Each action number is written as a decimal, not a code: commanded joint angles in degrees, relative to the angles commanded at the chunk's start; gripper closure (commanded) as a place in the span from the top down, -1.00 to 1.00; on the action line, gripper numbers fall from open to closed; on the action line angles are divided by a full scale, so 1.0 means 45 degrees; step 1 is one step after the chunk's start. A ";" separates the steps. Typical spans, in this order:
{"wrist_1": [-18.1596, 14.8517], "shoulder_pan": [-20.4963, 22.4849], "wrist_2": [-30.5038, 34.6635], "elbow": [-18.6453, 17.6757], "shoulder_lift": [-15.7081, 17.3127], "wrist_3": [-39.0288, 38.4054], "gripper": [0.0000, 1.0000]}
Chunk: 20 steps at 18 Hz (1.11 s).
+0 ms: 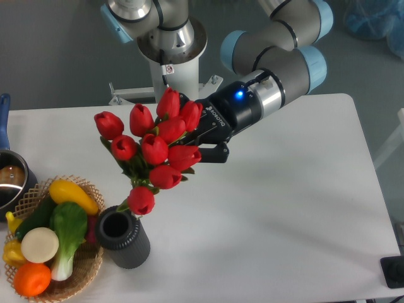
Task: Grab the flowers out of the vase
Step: 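Carry the tulip bunch away from the vase over the table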
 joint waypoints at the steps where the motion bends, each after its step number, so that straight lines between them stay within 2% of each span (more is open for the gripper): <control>1: 0.0000 0.0176 0.0254 0.0097 -0.0020 0.0020 -0.58; 4: 0.0019 0.0762 0.1248 0.0429 -0.0078 0.0078 -0.58; 7: 0.0058 0.1134 0.3958 0.0703 -0.0040 0.0273 -0.58; 9: 0.0039 0.1329 0.5076 0.0782 -0.0001 0.0429 -0.59; 15: -0.0020 0.1545 0.8024 0.0470 0.0155 0.1951 -0.62; 20: -0.0020 0.1447 1.1207 -0.0389 0.0820 0.2051 -0.62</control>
